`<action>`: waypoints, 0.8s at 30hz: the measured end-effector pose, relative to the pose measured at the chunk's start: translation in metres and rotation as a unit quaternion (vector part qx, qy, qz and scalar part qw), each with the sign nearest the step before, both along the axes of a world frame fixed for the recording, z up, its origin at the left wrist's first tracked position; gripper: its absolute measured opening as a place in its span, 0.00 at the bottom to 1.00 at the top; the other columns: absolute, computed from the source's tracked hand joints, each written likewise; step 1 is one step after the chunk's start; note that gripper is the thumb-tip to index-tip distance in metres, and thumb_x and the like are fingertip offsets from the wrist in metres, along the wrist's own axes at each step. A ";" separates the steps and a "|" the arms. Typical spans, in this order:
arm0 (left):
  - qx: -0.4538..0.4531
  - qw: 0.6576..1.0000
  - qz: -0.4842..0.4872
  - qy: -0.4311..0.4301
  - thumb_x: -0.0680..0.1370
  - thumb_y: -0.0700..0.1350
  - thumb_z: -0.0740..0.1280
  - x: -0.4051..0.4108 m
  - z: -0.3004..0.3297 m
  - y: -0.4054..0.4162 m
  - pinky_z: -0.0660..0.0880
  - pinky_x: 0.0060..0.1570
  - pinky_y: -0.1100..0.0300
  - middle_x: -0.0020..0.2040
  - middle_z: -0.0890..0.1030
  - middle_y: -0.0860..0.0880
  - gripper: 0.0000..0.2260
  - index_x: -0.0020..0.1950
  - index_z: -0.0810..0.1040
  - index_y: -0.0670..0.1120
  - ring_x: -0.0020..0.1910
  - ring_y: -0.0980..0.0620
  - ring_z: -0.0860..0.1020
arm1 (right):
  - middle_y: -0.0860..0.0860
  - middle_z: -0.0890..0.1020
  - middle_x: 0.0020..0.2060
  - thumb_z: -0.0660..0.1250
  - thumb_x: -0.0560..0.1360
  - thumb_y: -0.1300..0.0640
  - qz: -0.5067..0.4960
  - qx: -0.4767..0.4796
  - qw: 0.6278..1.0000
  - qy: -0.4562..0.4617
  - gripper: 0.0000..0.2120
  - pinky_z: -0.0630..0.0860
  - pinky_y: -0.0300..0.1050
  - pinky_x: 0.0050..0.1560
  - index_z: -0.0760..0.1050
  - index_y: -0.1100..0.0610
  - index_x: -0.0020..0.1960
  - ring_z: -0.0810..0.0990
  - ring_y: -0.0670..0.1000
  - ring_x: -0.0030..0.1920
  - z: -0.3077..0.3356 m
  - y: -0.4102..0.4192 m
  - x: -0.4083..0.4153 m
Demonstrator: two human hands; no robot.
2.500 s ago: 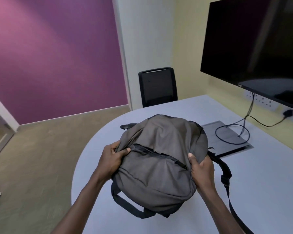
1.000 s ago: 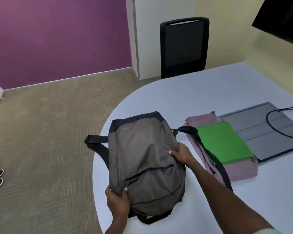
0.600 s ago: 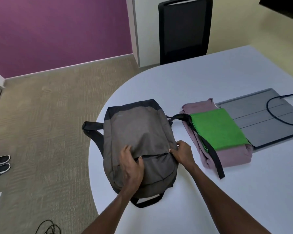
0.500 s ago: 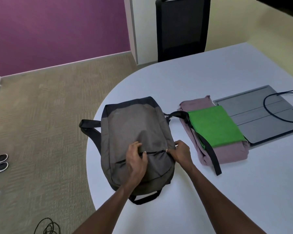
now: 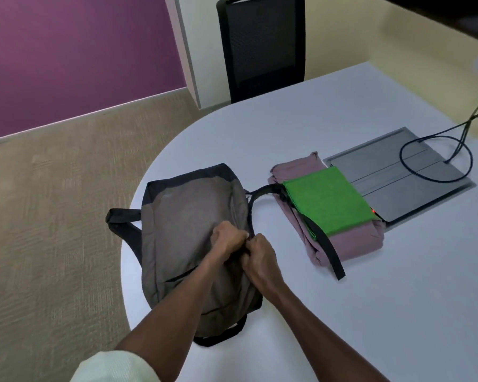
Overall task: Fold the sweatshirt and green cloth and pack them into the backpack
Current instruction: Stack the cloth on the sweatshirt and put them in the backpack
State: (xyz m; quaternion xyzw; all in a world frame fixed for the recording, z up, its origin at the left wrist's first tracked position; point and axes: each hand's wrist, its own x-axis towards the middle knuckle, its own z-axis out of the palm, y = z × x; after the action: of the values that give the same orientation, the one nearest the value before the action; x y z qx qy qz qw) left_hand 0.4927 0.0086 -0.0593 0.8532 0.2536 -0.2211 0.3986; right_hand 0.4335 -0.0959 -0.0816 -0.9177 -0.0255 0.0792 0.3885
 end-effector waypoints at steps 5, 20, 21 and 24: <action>-0.107 0.993 0.037 -0.009 0.72 0.40 0.73 -0.001 -0.028 0.017 0.77 0.33 0.57 0.32 0.79 0.45 0.10 0.33 0.79 0.38 0.33 0.50 0.76 | 0.53 0.85 0.40 0.68 0.76 0.54 0.016 0.052 0.996 0.074 0.10 0.75 0.44 0.42 0.84 0.60 0.43 0.80 0.49 0.39 0.003 -0.019 0.033; -0.268 0.961 0.073 -0.013 0.78 0.42 0.71 -0.017 -0.056 0.032 0.81 0.48 0.54 0.40 0.85 0.45 0.06 0.41 0.82 0.42 0.38 0.52 0.82 | 0.57 0.77 0.66 0.61 0.80 0.60 -0.103 0.108 0.968 0.200 0.20 0.72 0.51 0.67 0.70 0.60 0.72 0.76 0.57 0.64 -0.036 -0.007 0.102; -0.271 0.960 0.071 -0.013 0.77 0.42 0.71 -0.017 -0.056 0.032 0.81 0.51 0.52 0.41 0.85 0.45 0.06 0.42 0.83 0.42 0.40 0.51 0.82 | 0.57 0.78 0.65 0.61 0.81 0.59 -0.118 0.137 0.961 0.210 0.19 0.73 0.53 0.66 0.71 0.60 0.71 0.77 0.57 0.63 -0.036 -0.005 0.106; -0.265 0.962 0.069 -0.012 0.77 0.43 0.72 -0.017 -0.059 0.034 0.81 0.54 0.50 0.43 0.86 0.43 0.06 0.43 0.83 0.41 0.42 0.49 0.83 | 0.58 0.81 0.59 0.66 0.79 0.59 -0.183 0.216 0.929 0.236 0.17 0.76 0.58 0.62 0.75 0.63 0.66 0.80 0.59 0.58 -0.039 0.002 0.119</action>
State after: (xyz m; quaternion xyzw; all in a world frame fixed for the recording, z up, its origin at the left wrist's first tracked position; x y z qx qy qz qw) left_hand 0.4760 0.0427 -0.1180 0.7000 0.2393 -0.2419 0.6278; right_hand 0.5525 -0.0941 -0.1204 -0.7549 0.2190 0.2133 0.5803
